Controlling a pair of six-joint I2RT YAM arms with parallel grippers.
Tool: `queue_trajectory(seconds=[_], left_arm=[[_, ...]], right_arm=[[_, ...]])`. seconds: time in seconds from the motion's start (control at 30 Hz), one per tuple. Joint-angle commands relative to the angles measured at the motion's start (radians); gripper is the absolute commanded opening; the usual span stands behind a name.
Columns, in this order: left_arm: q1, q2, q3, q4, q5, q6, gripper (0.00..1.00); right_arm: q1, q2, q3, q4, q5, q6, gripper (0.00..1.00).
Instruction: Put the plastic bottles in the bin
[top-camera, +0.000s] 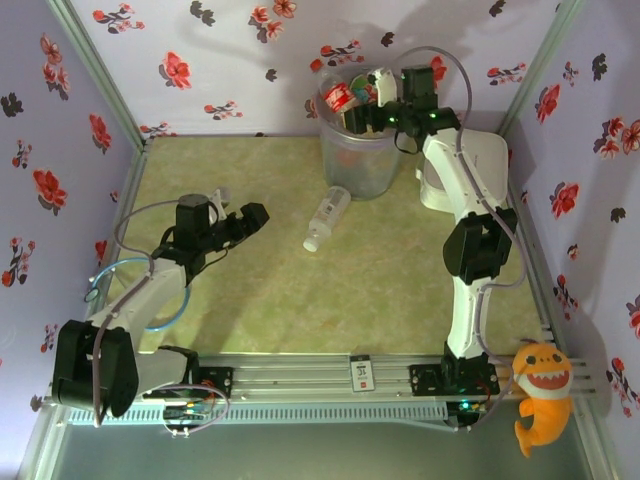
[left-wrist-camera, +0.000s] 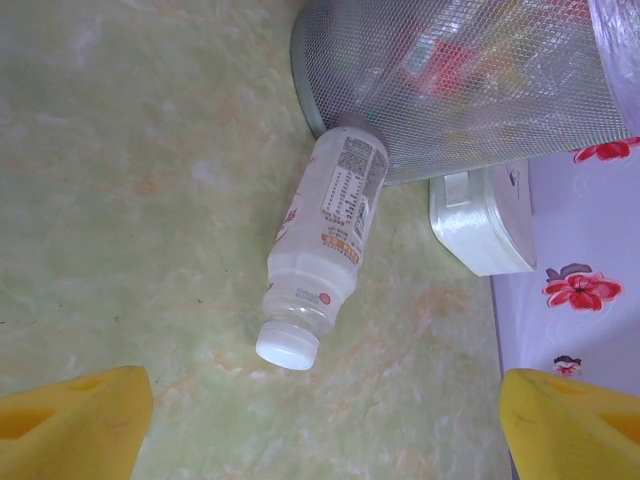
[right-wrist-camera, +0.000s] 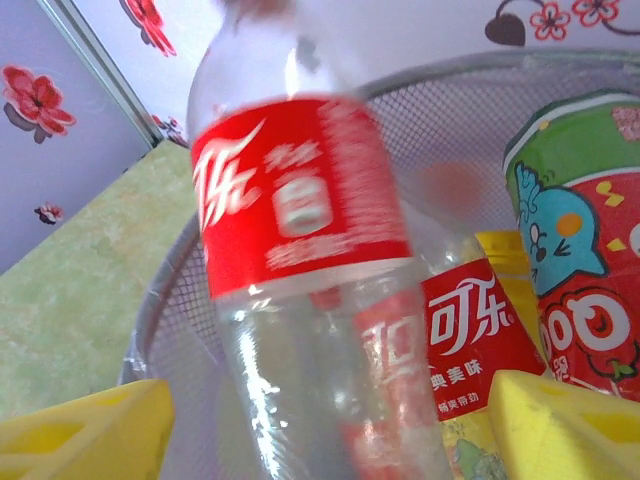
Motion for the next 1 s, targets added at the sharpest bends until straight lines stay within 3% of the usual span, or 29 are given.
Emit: queue_trajectory(seconds=[0.0, 0.3, 0.47, 0.67, 0.97], left_arm=[[0.006, -0.005, -0.005, 0.024, 0.009, 0.027, 0.90], [0.006, 0.002, -0.007, 0.035, 0.008, 0.023, 0.90], [0.006, -0.003, -0.009, 0.025, 0.009, 0.031, 0.90], [0.006, 0.005, -0.010, 0.035, 0.009, 0.028, 0.90], [0.005, 0.012, -0.012, 0.038, 0.009, 0.031, 0.90]], right_arm=[[-0.004, -0.032, 0.054, 0.012, 0.016, 0.038, 0.82], [0.043, 0.158, 0.343, 0.003, 0.046, 0.097, 0.72], [0.074, 0.235, 0.406, 0.028, 0.071, 0.114, 0.65], [0.089, 0.259, 0.357, 0.006, 0.103, 0.105, 0.58], [0.069, 0.092, -0.040, 0.150, 0.141, 0.094, 0.48]])
